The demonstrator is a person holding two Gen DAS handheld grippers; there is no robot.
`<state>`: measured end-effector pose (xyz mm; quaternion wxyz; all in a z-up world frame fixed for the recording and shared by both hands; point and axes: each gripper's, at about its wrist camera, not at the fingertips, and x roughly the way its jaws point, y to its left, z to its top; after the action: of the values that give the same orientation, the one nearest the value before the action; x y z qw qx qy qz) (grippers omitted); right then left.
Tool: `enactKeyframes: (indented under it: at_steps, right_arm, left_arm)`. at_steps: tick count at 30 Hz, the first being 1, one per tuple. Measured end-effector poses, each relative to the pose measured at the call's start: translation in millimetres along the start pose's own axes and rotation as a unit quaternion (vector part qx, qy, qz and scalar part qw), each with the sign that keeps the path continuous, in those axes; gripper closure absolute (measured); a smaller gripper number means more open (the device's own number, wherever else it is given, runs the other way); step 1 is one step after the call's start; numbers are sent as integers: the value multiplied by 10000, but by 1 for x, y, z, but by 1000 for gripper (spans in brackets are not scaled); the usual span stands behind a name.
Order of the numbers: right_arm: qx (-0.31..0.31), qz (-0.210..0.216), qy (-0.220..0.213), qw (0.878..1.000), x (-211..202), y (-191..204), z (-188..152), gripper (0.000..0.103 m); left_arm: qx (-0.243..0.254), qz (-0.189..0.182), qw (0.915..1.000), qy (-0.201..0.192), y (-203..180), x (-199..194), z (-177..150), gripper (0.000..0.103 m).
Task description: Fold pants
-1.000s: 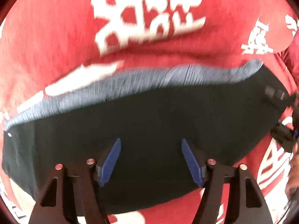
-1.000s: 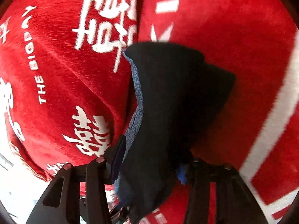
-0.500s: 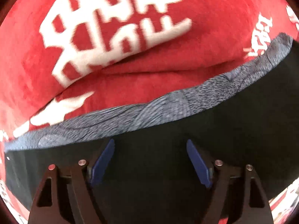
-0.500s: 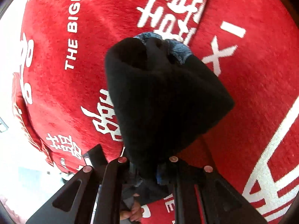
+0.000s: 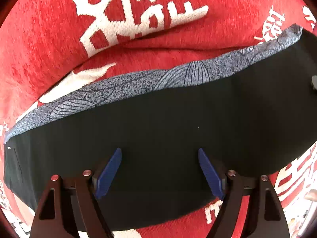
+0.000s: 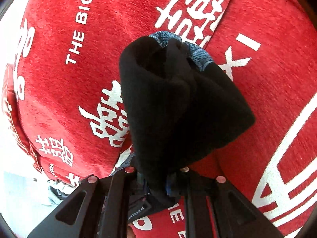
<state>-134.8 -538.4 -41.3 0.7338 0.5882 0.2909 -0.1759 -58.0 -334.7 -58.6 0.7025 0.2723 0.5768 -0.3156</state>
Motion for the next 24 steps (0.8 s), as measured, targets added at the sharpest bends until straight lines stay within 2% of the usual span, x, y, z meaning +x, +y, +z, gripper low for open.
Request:
enactKeyframes:
  at_steps: [2,12,13,19,22,24]
  right_arm:
    - [-23,-48,-3,10000,2,6,0,89]
    - [-226,-216,4,9995,-1,20,-6,88]
    - [-295,-251,7,9993,-1,24,-8,88]
    - [-957,-593,30,9936,3,65,-22,88]
    - [-1473,-945,110,9845,10,94,-37,87]
    - [-1913,-1178,175,9743,19,117,-51,86]
  left_arm:
    - [25,5,10000,20,-1,1,-5,17]
    - [47,-80,10000,27,-10,6,-21,17]
    - [40,-101,9999,46,-4,11,-11,17]
    - [-143,-135,9998,-14,32,-5,-28,17]
    - [-268,-62,9995,-152,67,-19,-42,17]
    - [-395,20,9990,-203,97,-27,-54,17]
